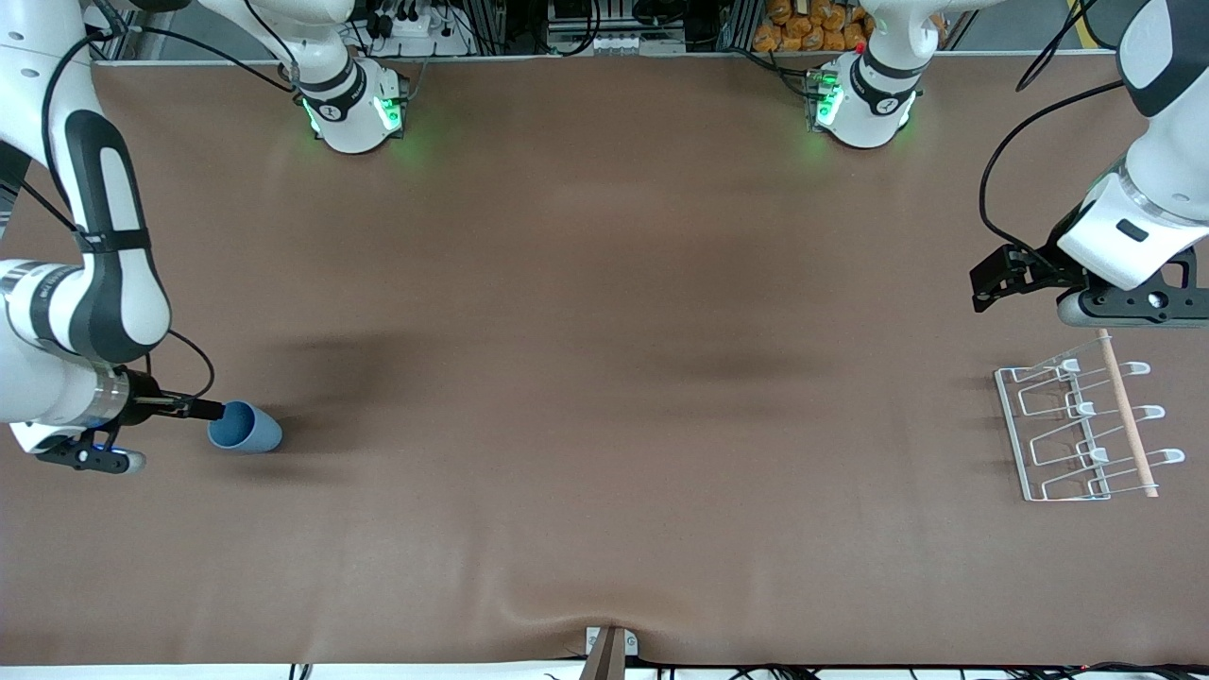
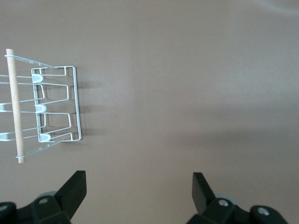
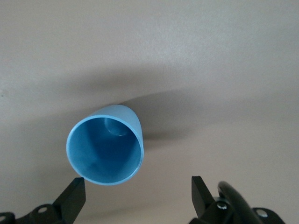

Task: Transfer cup to left arm and place on rack
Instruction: 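Close the right gripper on the blue cup's base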

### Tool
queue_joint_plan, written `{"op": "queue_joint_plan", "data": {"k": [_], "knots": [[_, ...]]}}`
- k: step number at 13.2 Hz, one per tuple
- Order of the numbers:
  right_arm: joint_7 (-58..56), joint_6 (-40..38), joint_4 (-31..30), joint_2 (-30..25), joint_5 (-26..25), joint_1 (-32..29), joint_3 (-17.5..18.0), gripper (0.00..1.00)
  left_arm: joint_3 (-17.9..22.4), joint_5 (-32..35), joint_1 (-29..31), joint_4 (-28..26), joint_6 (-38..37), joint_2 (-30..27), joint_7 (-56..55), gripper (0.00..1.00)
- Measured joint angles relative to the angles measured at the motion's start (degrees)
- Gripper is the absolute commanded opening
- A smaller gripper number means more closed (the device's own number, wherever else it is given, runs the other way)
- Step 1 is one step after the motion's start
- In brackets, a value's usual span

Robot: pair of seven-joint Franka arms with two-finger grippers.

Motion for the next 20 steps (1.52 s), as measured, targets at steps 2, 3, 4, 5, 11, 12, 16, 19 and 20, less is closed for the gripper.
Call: {"op": "queue_joint_plan", "data": {"k": [2, 3, 4, 5, 11, 12, 16, 19, 20], "knots": [[0.0, 1.2, -0.5, 0.3, 0.0, 0.0, 0.0, 1.00, -0.2, 0.0, -0.1, 0.0, 0.0, 0.3, 0.0, 1.00], [0.0, 2.0, -0.8, 0.4, 0.0, 0.0, 0.1, 1.00, -0.2, 0.0, -0.1, 0.0, 0.0, 0.3, 0.0, 1.00], [0.0, 2.8, -1.0, 0.8, 0.0, 0.0, 0.1, 1.00, -0.2, 0.0, -0.1, 0.0, 0.0, 0.4, 0.0, 1.00], [0.0, 3.7, -1.1, 1.3, 0.0, 0.0, 0.1, 1.00, -0.2, 0.0, -0.1, 0.0, 0.0, 0.4, 0.0, 1.00], [0.0, 6.3, -1.3, 5.0, 0.0, 0.0, 0.1, 0.73, -0.1, 0.0, 0.0, 0.0, 0.0, 0.4, 0.0, 1.00], [0.0, 6.5, -1.3, 5.3, 0.0, 0.0, 0.1, 0.31, -0.1, 0.0, 0.0, 0.0, 0.0, 0.4, 0.0, 1.00], [0.0, 7.1, -1.3, 5.9, 0.0, 0.0, 0.2, 0.00, -0.1, 0.0, 0.0, 0.0, 0.0, 0.4, 0.0, 1.00], [0.0, 7.1, -1.2, 5.9, 0.0, 0.0, 0.4, 0.00, -0.1, 0.0, 0.0, 0.0, 0.0, 0.4, 0.0, 1.00], [0.0, 7.2, -1.1, 5.9, 0.0, 0.0, 0.5, 0.00, -0.2, 0.0, 0.0, 0.0, 0.0, 0.4, 0.0, 1.00]]}}
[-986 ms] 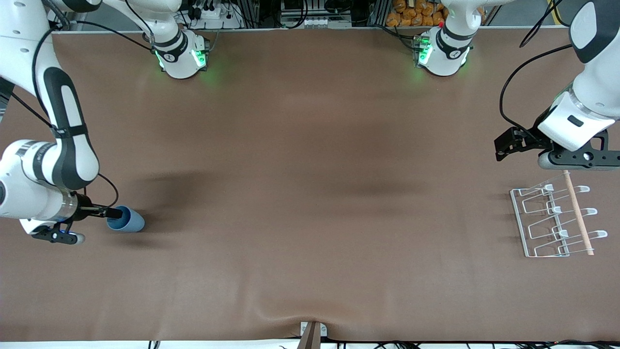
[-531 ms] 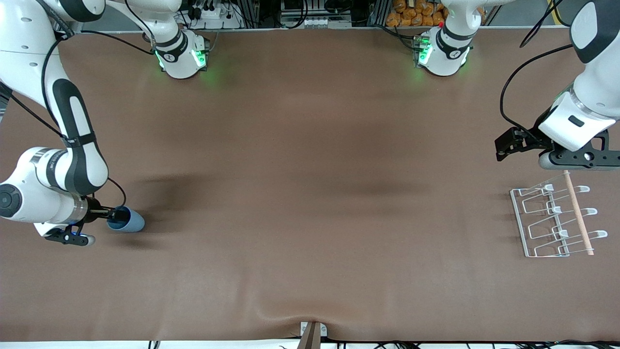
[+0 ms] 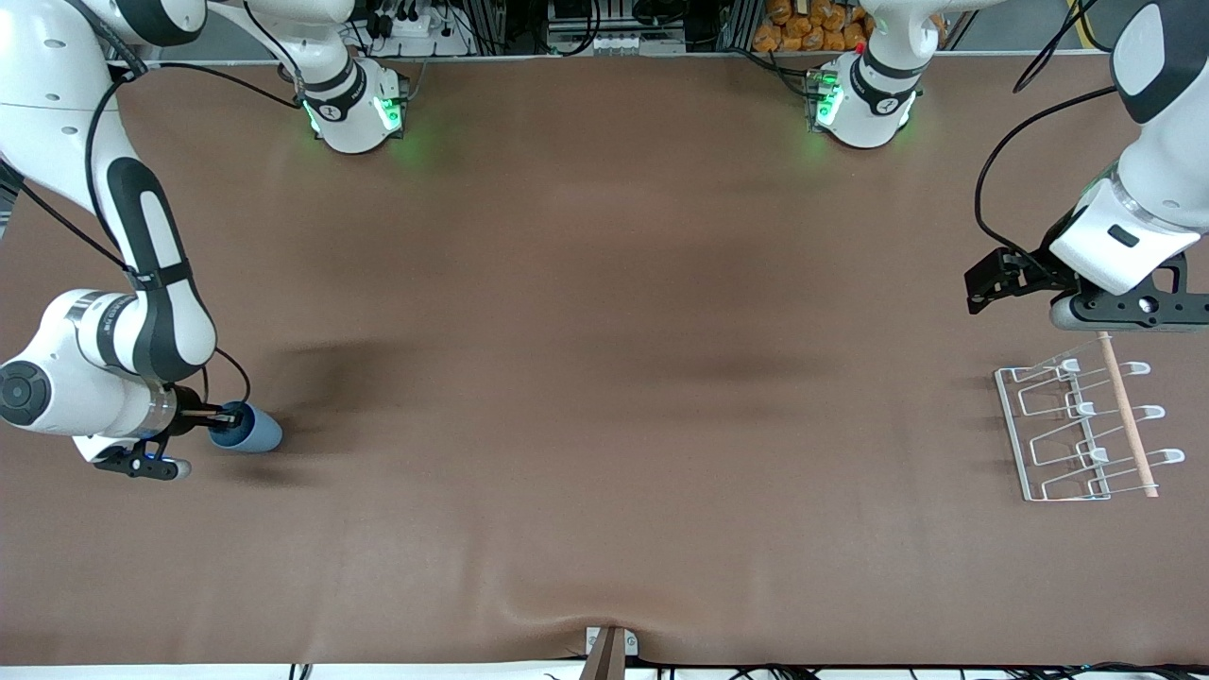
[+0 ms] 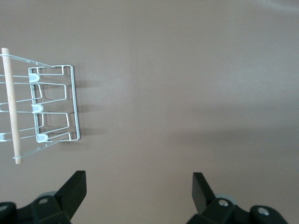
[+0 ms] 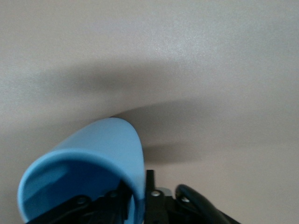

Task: Transfer cup to left arm and place on rack
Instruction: 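Close the right gripper on the blue cup's base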

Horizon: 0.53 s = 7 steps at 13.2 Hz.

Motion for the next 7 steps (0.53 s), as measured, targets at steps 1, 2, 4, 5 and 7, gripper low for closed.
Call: {"op": "queue_joint_plan", "data": {"k": [1, 2, 4, 5, 7], "knots": [[0.0, 0.0, 0.1, 0.0, 0.0, 0.0, 0.2, 0.00, 0.0, 0.0, 0.0, 0.0, 0.0, 0.0, 0.0, 1.00], [0.0, 0.0, 0.3, 0.0, 0.0, 0.1, 0.4, 0.00, 0.0, 0.0, 0.0, 0.0, 0.0, 0.0, 0.0, 1.00], [0.0, -1.9, 1.2, -0.6, 0.0, 0.6, 0.8, 0.00, 0.0, 0.0, 0.0, 0.0, 0.0, 0.0, 0.0, 1.00], [0.0, -3.8, 1.8, -1.4, 0.0, 1.1, 0.9, 0.00, 0.0, 0.0, 0.0, 0.0, 0.0, 0.0, 0.0, 1.00], [0.1, -7.4, 2.8, -3.5, 0.0, 2.3, 1.0, 0.00, 0.0, 0.0, 0.0, 0.1, 0.0, 0.0, 0.2, 1.00]]}}
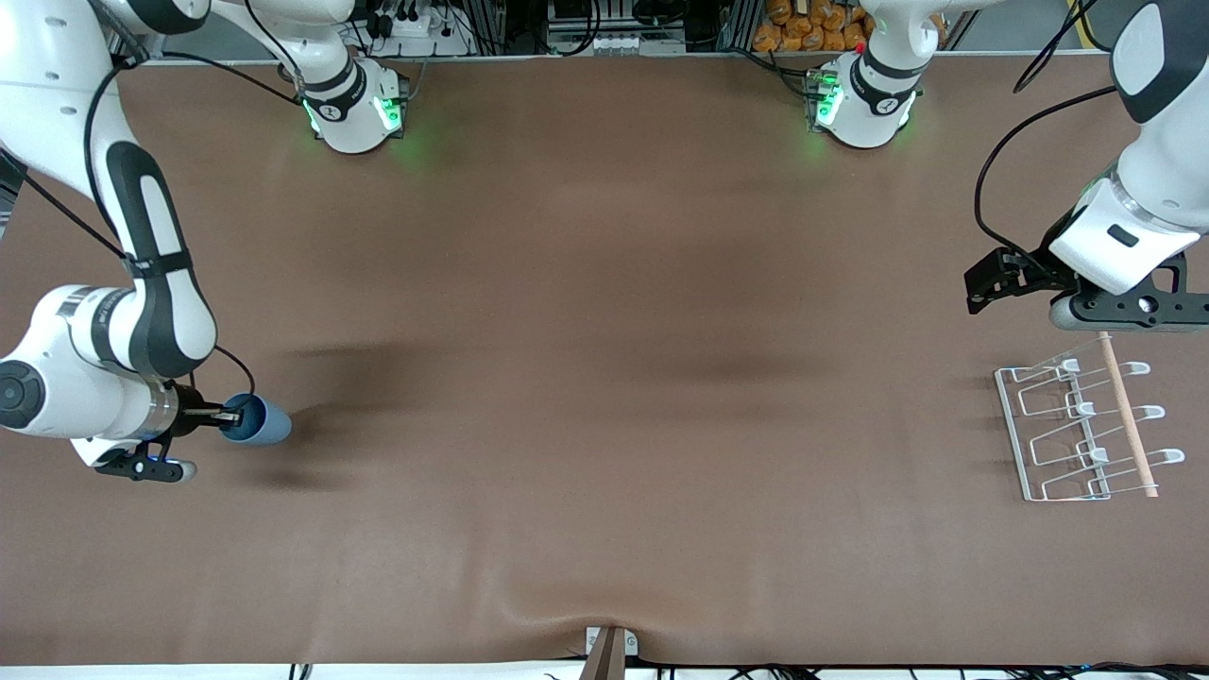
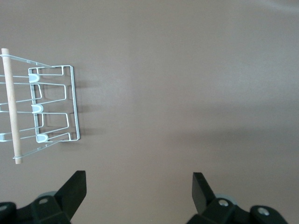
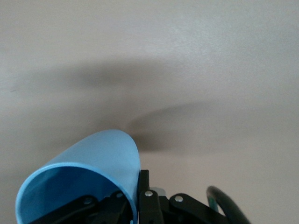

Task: Transfer cup to left arm and place on rack
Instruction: 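Close the right gripper on the blue cup's base, then lift the cup with the right gripper while the left gripper approaches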

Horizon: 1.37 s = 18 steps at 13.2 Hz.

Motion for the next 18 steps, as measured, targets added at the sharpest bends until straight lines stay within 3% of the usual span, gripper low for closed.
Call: {"op": "queue_joint_plan", "data": {"k": [3, 10, 15, 18], "knots": [[0.2, -3.2, 0.7, -2.5, 1.9, 1.6, 0.1, 0.00, 0.0, -2.1, 0.0, 0.4, 0.1, 0.0, 1.0, 1.00], [9.5, -7.9, 4.3, -3.6, 13.1, 8.9, 0.4, 0.00, 1.1, -25.8, 3.8, 1.9, 0.0, 3.1, -2.0, 1.00], [19.2, -8.1, 5.8, -3.6, 26.0, 16.5, 0.6, 0.00, 1.1, -46.6, 6.5, 2.1, -1.8, 6.3, -11.7, 1.00], [25.6, -8.1, 8.2, -3.6, 32.7, 21.1, 0.6, 0.00, 0.7, -54.1, 6.3, 2.1, -2.7, 7.6, -26.4, 1.00]]}}
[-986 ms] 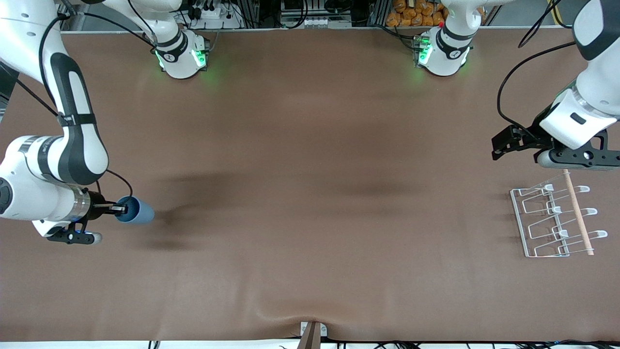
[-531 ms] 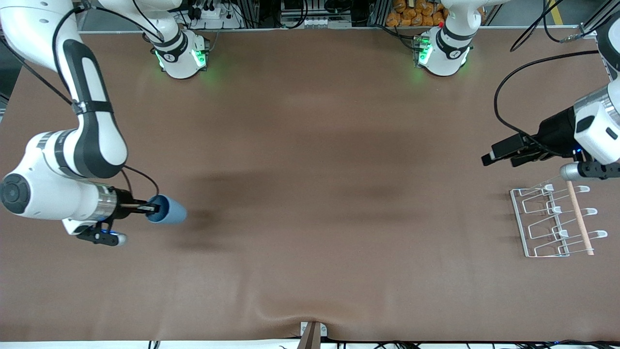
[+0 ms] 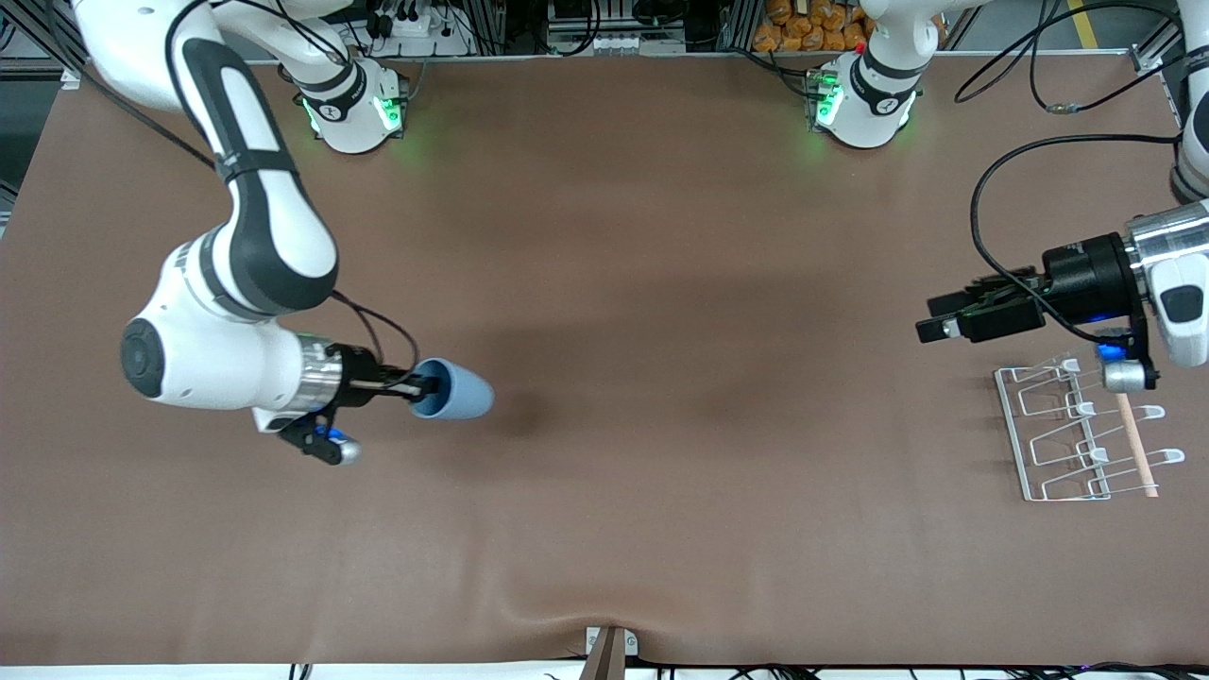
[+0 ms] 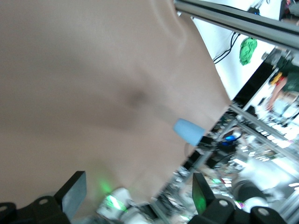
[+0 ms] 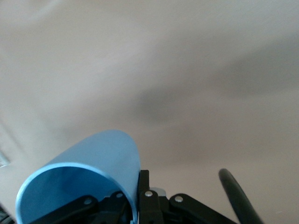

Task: Transfer cup to left arm and place on rack
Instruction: 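Lift the cup with the right gripper while the left gripper approaches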

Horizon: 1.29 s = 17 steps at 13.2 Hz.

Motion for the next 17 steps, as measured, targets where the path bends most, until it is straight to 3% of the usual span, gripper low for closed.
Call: {"op": "queue_joint_plan", "data": {"k": [7, 11, 17], "knots": [[11.0, 2.2, 3.8, -0.1, 17.2, 6.2, 0.0, 0.00, -1.1, -7.1, -4.2, 0.2, 0.0, 2.9, -28.5, 1.00], [17.0, 12.1, 4.8, -0.1, 20.4, 12.9, 0.1, 0.00, -1.0, -6.8, -8.4, 0.7, 1.7, 4.1, -36.8, 1.00], [22.8, 20.0, 6.6, -0.1, 23.7, 19.0, 0.1, 0.00, -1.1, 3.4, -15.7, 3.8, 7.3, 4.2, -51.7, 1.00]]}}
